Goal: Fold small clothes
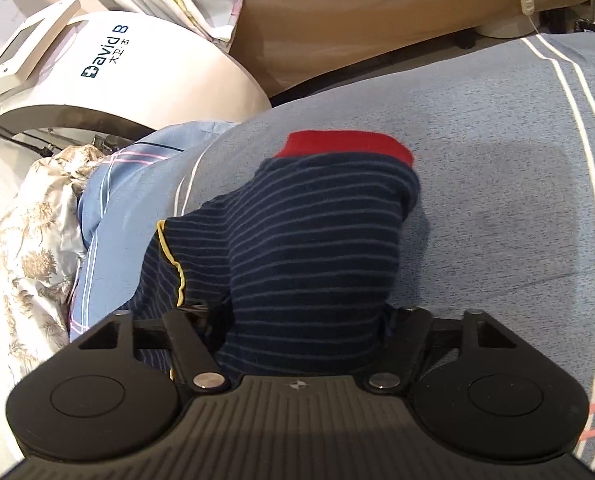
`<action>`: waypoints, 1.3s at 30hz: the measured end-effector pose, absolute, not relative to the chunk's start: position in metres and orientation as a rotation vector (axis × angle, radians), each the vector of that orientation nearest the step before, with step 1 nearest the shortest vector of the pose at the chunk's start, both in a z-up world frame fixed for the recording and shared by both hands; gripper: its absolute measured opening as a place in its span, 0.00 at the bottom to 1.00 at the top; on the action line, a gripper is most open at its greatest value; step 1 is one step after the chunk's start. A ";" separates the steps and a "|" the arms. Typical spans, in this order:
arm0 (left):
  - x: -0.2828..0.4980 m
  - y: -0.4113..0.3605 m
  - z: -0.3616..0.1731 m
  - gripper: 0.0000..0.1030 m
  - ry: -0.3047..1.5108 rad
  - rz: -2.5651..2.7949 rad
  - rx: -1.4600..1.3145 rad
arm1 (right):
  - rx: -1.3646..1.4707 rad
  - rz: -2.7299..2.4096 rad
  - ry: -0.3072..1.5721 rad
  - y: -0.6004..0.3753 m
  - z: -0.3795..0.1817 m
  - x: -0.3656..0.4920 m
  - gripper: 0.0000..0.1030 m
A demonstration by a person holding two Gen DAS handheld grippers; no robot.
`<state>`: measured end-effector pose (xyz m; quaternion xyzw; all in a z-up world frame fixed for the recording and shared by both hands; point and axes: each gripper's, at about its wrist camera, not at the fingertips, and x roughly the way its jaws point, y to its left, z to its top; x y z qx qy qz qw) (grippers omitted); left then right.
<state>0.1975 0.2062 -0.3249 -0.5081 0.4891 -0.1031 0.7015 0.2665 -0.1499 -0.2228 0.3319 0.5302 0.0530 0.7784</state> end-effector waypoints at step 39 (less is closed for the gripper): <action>0.068 -0.054 -0.170 0.20 1.155 -0.645 -0.662 | 0.358 -0.091 0.877 -0.339 -0.053 0.091 0.46</action>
